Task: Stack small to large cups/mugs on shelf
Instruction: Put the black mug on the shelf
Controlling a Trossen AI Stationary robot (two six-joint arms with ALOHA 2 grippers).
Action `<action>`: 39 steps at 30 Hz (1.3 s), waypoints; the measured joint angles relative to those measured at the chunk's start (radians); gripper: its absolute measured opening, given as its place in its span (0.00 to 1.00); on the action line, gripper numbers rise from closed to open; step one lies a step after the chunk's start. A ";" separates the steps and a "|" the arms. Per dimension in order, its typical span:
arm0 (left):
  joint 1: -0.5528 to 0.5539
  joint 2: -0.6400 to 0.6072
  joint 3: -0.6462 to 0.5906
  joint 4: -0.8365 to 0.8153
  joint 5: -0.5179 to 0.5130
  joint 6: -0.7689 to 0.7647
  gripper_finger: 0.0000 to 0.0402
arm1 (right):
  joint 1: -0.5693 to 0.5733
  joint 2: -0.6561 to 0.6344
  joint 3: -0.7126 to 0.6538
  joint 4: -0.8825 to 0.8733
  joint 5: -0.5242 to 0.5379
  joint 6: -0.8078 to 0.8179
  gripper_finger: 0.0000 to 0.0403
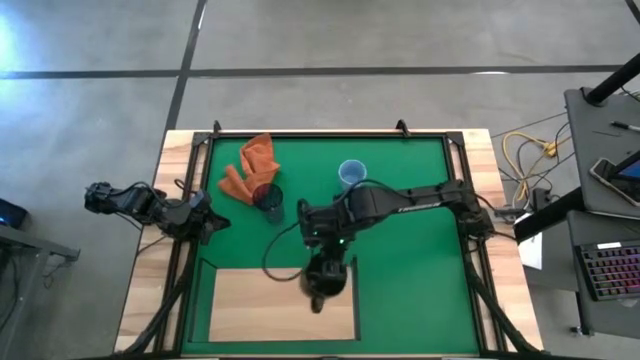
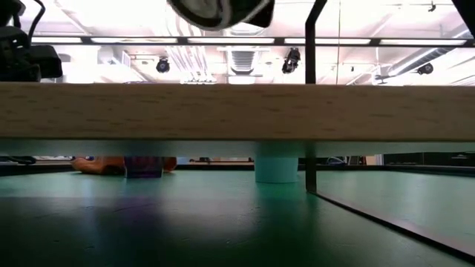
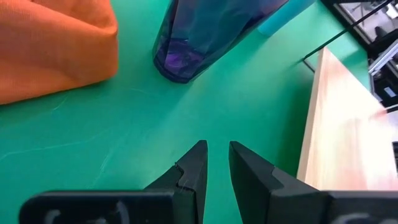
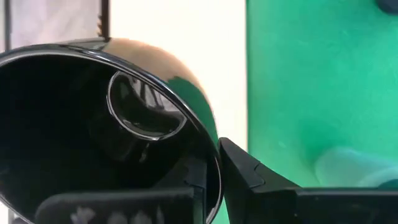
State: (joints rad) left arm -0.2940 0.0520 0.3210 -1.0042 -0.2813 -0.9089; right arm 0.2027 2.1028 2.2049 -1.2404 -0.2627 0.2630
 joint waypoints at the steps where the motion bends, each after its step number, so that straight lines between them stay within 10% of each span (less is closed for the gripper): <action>1: 0.000 0.000 0.000 0.001 0.000 0.000 0.13 | 0.012 0.007 -0.005 0.004 -0.006 -0.001 0.05; 17: 0.000 -0.001 0.000 0.000 0.000 0.000 0.13 | 0.106 0.157 -0.006 0.043 0.166 0.105 0.05; 39: 0.000 -0.001 0.000 0.001 0.000 0.000 0.13 | 0.121 0.153 -0.007 -0.068 0.116 0.094 0.18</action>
State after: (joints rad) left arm -0.2939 0.0511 0.3210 -1.0036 -0.2813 -0.9090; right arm 0.3237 2.2559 2.1975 -1.3087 -0.1469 0.3569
